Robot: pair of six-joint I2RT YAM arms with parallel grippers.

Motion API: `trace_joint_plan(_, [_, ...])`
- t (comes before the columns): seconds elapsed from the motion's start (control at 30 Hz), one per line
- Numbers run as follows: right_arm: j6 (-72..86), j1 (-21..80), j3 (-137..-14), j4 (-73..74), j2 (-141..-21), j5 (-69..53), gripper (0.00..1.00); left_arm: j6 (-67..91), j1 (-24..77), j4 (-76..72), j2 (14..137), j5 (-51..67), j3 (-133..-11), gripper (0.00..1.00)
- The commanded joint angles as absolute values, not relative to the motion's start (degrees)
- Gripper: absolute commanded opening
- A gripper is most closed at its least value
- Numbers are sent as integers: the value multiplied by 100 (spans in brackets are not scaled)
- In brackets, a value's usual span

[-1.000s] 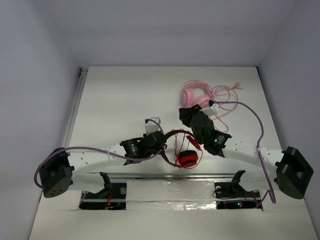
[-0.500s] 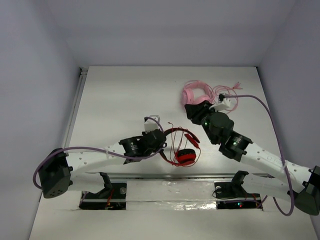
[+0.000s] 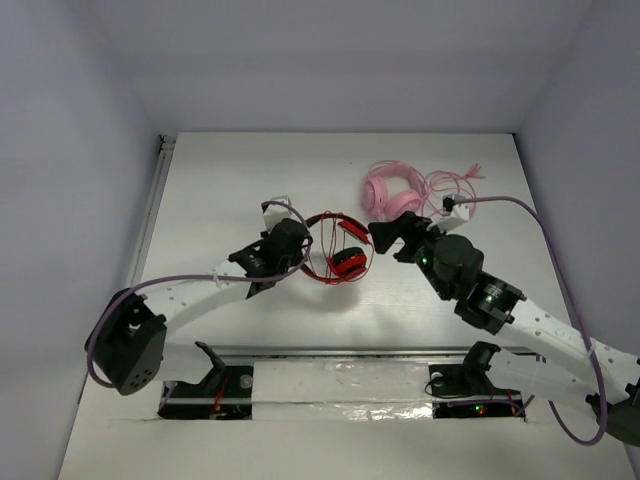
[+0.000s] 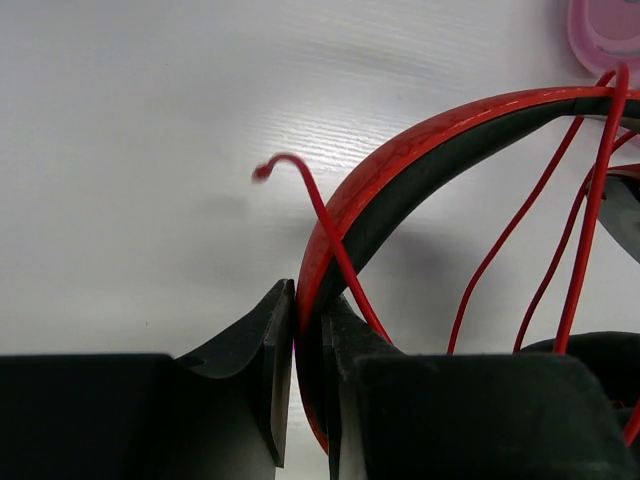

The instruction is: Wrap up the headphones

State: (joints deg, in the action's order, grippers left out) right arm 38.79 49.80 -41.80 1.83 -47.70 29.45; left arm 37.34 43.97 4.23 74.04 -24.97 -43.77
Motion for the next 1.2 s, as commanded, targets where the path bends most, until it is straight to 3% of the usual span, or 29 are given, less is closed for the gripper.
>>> trace_joint_plan(0.0, [3700, 4939, -4148, 351, -4702, 2769, 96, 3577, 4140, -483, 7662, -2356, -4632, 0])
trace_joint_plan(0.43, [3744, 4939, -3973, 738, -4096, 2865, 100, 3252, 3630, -730, 8824, -2206, -4790, 1])
trace_joint_plan(0.57, [3797, 4939, -3981, 835, -4008, 2979, 100, 3182, 3630, -476, 8860, -2092, -4799, 22])
trace_joint_plan(0.6, [3797, 4939, -3990, 852, -3990, 2988, 100, 3173, 3630, -440, 8790, -2066, -4764, 34])
trace_joint_plan(0.73, [3744, 4939, -4112, 896, -3999, 3067, 100, 3173, 3630, -124, 8543, -2127, -4544, 64])
trace_joint_plan(0.97, [3507, 4939, -4517, 1072, -3999, 3217, 100, 3533, 3630, 903, 7508, -2390, -4140, 88])
trace_joint_plan(1.03, [3419, 4939, -4596, 1064, -3929, 3191, 100, 3621, 3683, 1150, 7024, -2531, -4105, 99])
trace_joint_plan(1.17, [3200, 4939, -4807, 1055, -3771, 3138, 100, 3788, 3814, 1809, 6426, -2268, -4280, 99])
